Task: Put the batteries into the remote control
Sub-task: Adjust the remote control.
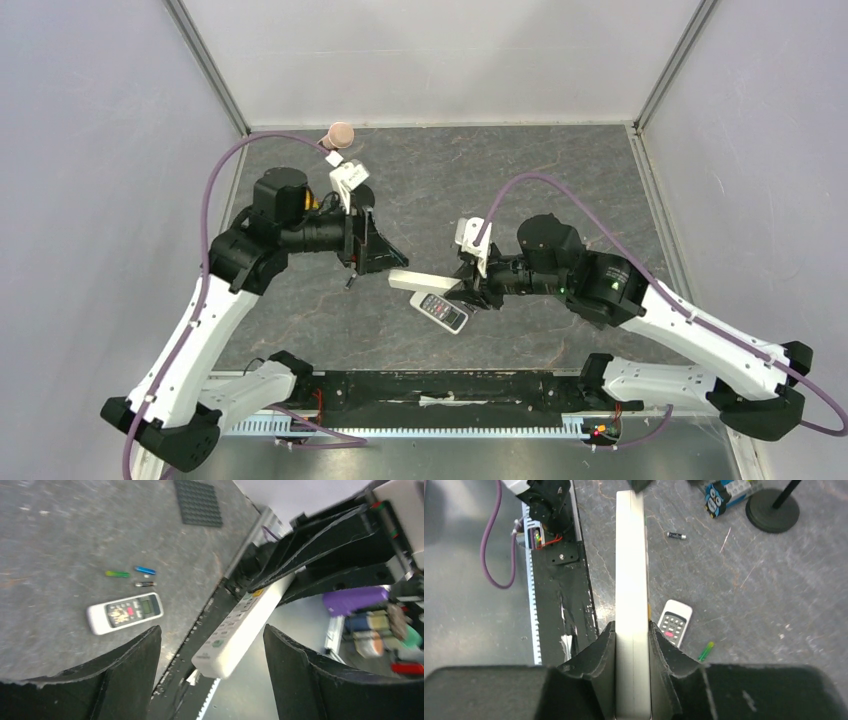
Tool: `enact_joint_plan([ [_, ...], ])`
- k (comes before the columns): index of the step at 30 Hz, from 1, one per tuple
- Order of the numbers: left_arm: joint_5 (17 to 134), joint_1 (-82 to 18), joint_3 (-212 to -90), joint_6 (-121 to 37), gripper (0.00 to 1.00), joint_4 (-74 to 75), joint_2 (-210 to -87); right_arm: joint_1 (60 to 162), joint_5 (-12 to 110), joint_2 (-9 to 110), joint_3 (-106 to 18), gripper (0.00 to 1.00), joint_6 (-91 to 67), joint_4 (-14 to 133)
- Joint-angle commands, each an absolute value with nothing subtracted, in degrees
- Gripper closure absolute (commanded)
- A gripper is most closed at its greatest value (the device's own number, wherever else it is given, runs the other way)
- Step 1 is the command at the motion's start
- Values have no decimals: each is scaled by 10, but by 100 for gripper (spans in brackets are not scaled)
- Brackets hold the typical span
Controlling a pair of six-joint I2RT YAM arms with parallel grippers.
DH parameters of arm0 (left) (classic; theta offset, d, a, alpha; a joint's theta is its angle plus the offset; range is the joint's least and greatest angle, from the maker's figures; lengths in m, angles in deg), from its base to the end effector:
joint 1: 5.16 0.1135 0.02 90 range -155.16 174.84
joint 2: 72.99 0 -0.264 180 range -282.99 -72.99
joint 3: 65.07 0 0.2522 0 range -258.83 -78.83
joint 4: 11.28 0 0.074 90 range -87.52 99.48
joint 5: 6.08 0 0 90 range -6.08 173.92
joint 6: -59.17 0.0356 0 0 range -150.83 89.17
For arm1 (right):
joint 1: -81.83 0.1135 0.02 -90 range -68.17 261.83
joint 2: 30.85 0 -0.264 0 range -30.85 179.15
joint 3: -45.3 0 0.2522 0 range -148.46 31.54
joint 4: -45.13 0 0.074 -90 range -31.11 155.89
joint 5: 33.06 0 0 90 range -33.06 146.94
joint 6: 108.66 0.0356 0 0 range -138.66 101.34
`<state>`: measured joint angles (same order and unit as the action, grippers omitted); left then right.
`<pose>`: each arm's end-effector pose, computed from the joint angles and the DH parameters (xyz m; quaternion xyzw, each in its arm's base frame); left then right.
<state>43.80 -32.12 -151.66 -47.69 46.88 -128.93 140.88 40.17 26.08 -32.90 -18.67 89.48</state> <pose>0.1490 -0.1015 0.4140 0.2479 0.7843 -0.4539 0.3426 0.0994 0.1857 0.3839 -0.4768 0.6785 0.3746 0.4147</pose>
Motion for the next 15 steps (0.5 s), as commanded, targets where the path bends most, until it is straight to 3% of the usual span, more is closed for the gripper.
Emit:
enact_joint_plan([
  [1, 272, -322, -1489, -476, 20, 404, -1303, 1412, 353, 292, -431, 100, -335, 956],
  [10, 185, -322, -1443, -548, 23, 315, -1313, 1412, 314, 388, -535, 100, -428, 1021],
  [15, 143, -322, -1402, -588, 32, 240, -1296, 1412, 288, 398, -547, 100, -457, 1021],
])
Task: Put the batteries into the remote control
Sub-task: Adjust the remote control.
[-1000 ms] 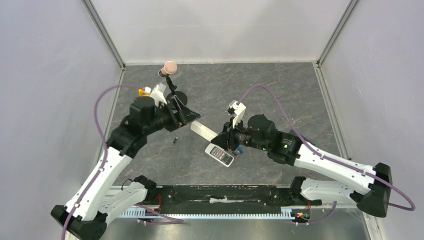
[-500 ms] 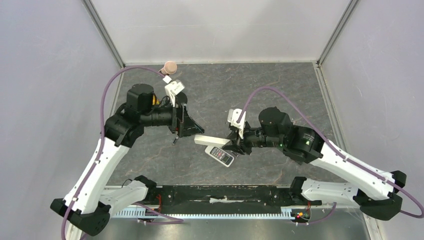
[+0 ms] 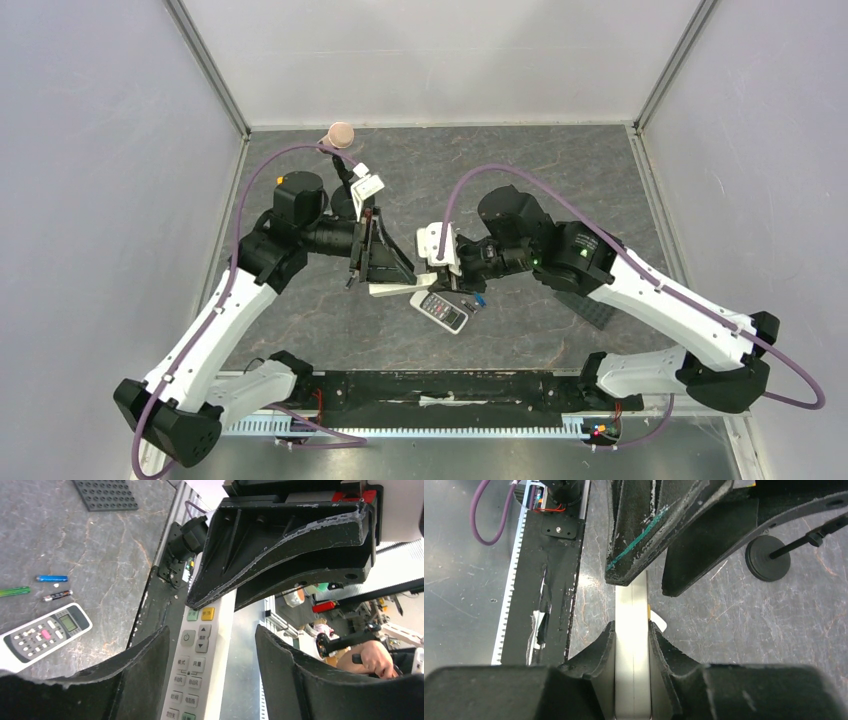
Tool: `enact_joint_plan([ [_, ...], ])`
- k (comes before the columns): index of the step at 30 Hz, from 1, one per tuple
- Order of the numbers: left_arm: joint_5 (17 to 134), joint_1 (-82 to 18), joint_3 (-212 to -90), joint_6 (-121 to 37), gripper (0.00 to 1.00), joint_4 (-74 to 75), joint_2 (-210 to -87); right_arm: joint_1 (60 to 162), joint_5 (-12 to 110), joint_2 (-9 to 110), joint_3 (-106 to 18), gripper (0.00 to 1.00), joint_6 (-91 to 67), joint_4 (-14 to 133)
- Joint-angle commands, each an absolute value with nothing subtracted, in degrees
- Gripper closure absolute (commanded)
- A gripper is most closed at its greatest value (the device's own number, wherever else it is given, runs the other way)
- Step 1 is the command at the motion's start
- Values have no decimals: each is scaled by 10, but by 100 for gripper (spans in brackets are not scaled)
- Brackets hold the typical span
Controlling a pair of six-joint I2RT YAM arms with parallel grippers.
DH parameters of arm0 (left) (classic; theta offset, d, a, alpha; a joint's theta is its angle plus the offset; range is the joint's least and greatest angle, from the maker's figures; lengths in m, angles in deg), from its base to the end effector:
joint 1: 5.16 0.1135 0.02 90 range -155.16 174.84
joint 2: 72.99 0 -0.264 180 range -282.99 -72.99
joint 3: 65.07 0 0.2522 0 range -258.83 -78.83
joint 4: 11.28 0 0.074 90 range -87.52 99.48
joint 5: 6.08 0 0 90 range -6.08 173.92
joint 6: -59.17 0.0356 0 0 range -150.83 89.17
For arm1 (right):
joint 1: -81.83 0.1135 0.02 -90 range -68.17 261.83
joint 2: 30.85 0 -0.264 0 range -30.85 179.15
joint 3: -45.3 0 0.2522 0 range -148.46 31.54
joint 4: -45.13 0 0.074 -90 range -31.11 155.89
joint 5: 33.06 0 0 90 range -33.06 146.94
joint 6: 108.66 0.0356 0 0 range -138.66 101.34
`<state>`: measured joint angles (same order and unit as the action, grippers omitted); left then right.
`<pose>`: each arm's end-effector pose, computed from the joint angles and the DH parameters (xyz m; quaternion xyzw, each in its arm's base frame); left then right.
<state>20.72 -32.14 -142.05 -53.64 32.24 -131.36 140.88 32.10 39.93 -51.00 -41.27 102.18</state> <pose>0.1658 -0.1201 0.3808 0.3078 0.7072 -0.5935 0.2297 0.1164 0.2232 0.4158 -0.6367 0.5761 0.3274 0.3944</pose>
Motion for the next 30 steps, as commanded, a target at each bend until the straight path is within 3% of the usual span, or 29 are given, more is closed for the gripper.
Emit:
enact_joint_plan([
  [1, 137, -322, -1399, -588, 33, 239, -1295, 1411, 282, 398, -550, 100, -463, 1022],
  [13, 104, -322, -1381, -562, 38, 239, -1286, 1412, 263, 404, -577, 100, -504, 1037],
  [17, 88, -323, -1378, -557, 52, 238, -1281, 1412, 271, 409, -581, 100, -508, 1038],
  [22, 77, -322, -1379, -536, 57, 252, -1275, 1411, 269, 412, -592, 100, -510, 1038],
  [27, 76, -323, -1381, -539, 94, 252, -1280, 1412, 281, 412, -600, 98, -504, 1037],
  [30, 86, -322, -1382, -537, 98, 252, -1274, 1412, 299, 413, -603, 90, -485, 1028],
])
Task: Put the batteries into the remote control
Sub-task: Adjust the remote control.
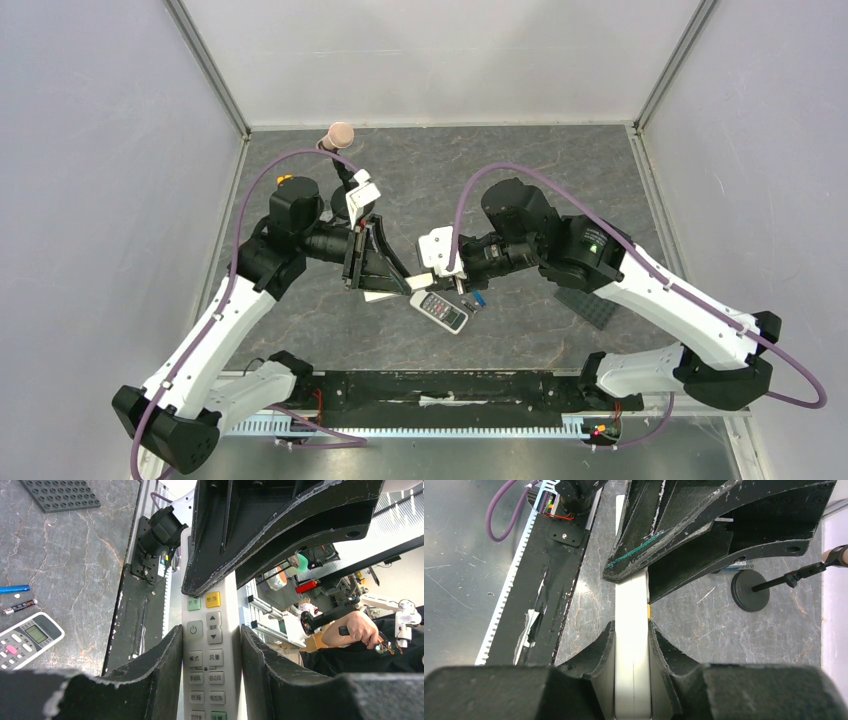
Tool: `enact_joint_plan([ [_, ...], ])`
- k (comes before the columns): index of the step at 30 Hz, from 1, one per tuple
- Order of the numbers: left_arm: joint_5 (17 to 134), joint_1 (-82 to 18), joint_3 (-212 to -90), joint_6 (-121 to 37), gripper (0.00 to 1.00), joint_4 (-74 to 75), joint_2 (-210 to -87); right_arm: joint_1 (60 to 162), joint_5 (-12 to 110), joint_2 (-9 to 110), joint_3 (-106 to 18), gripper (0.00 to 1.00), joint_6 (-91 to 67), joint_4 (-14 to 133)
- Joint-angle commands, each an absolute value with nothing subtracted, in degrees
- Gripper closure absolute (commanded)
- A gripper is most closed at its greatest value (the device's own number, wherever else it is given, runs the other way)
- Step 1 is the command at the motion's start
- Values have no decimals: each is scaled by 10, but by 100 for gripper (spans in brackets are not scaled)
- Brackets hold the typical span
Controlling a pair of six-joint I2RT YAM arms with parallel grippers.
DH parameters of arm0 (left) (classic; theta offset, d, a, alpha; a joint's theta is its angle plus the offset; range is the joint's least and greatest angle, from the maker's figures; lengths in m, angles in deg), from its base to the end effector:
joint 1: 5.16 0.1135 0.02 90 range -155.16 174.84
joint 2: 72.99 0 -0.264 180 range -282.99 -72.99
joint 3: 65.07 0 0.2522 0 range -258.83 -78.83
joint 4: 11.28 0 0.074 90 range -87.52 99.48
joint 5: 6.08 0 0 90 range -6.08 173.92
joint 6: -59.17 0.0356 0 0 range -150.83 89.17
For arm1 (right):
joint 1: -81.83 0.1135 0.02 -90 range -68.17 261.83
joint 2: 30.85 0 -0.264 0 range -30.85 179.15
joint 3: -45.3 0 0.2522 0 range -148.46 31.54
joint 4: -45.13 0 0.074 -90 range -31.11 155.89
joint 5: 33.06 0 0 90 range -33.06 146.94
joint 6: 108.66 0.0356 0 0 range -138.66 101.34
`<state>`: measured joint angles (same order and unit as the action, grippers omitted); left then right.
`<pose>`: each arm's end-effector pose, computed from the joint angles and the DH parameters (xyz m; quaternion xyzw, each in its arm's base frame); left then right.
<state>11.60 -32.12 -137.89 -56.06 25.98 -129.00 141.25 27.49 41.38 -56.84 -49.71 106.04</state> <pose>0.1569 -0.1179 0.3757 0.3465 0.6580 -0.6378 0.2004 0.1111 0.2224 0.4366 -0.6858 0.5039 0.3312 0.4075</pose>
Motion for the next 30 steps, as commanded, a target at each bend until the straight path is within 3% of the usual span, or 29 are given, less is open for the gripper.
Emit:
enact_joint_plan([
  [1, 92, -322, -1383, -536, 98, 252, -1272, 1412, 304, 412, -601, 84, -479, 1024],
  [3, 111, -323, -1385, -532, 98, 252, -1265, 1412, 312, 410, -595, 69, -467, 1016],
  [8, 148, -322, -1384, -551, 98, 225, -1252, 1412, 324, 388, -558, 42, -453, 988],
  [13, 205, -322, -1382, -560, 98, 220, -1253, 1411, 350, 362, -522, 21, -431, 944],
  [24, 373, -322, -1381, -572, 98, 226, -1278, 1412, 464, 280, -425, 2, -256, 794],
  [30, 428, -322, -1369, -590, 98, 192, -1256, 1412, 565, 193, -331, 2, -34, 608],
])
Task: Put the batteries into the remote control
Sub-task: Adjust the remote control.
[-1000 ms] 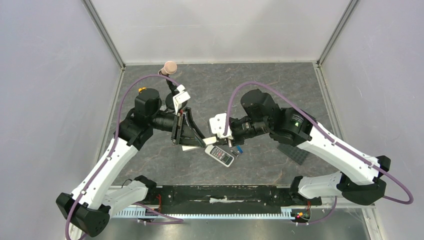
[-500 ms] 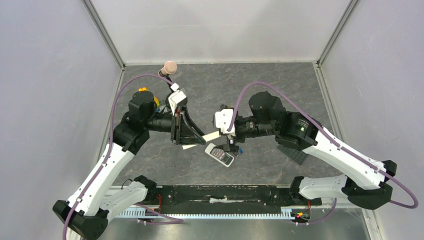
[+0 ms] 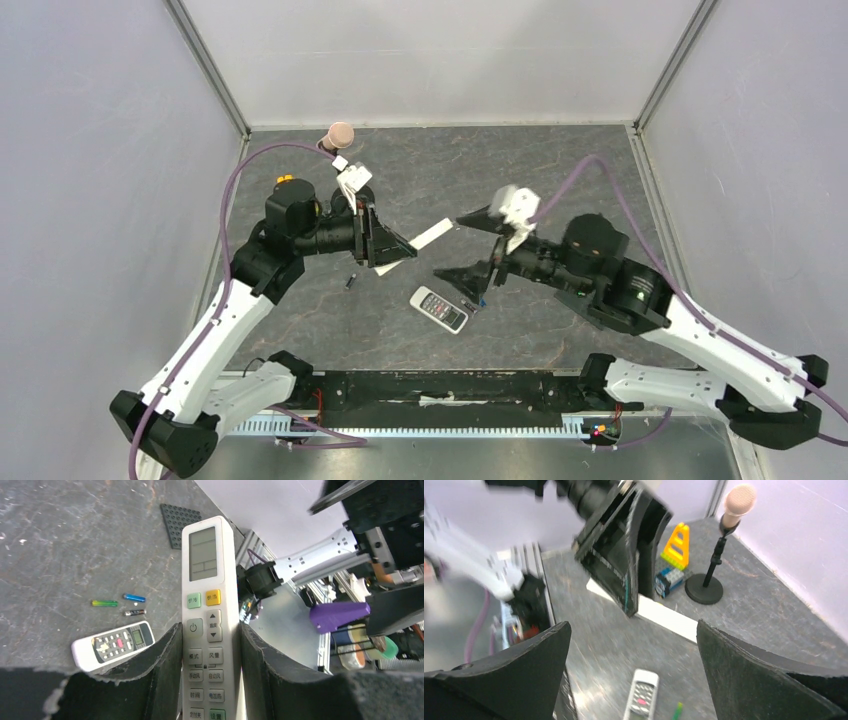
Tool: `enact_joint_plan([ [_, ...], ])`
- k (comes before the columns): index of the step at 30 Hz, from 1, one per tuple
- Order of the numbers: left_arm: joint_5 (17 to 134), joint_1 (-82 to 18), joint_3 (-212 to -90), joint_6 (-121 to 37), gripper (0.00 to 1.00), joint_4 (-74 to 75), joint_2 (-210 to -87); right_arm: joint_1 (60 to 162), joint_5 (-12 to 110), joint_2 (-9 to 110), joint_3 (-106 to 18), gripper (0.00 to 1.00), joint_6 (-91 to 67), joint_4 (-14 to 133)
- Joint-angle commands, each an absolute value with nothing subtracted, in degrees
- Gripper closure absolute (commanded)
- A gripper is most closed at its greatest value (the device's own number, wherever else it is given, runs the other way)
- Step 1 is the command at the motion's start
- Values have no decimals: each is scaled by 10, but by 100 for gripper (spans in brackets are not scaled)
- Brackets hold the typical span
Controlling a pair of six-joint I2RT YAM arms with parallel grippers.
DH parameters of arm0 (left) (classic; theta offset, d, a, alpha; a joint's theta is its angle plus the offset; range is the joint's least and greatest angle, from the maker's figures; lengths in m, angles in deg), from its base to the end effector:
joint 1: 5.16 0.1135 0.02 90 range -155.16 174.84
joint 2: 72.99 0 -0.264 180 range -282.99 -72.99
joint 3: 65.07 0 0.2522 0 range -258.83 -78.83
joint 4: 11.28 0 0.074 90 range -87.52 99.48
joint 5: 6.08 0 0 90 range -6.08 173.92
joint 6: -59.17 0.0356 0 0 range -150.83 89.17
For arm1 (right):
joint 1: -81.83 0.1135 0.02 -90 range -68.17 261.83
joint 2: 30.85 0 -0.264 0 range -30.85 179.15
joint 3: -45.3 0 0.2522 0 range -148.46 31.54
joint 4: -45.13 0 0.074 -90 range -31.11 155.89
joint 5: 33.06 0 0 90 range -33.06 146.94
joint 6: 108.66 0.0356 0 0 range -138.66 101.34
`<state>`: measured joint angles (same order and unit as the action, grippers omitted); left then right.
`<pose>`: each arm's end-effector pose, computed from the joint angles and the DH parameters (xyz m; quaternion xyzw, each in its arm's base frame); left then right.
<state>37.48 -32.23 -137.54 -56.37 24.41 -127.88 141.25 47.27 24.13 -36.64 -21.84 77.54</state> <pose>0.1683 -0.1150 0.3750 0.2413 0.7408 -0.5252 0.3421 0.0976 0.1769 0.4337 -0.4315 0.6005 0.3709 0.5618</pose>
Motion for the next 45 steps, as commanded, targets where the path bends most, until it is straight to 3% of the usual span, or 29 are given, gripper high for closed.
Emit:
enact_joint_plan([
  [1, 435, -322, -1364, -597, 98, 179, -1250, 1412, 599, 188, -321, 2, 17, 595],
  [6, 459, -322, -1342, -631, 98, 123, -1215, 1412, 738, 118, -183, 2, 231, 452],
  [9, 456, -322, -1334, -649, 98, 90, -1200, 1411, 794, 113, -148, 2, 302, 444],
  [24, 445, -322, -1300, -724, 98, -11, -1178, 1412, 704, 236, -166, 2, 396, 351],
  [38, 407, -322, -1288, -764, 98, -62, -1188, 1411, 704, 284, -181, 32, 367, 303],
  [45, 405, -322, -1287, -764, 98, -68, -1190, 1412, 682, 294, -184, 51, 353, 299],
])
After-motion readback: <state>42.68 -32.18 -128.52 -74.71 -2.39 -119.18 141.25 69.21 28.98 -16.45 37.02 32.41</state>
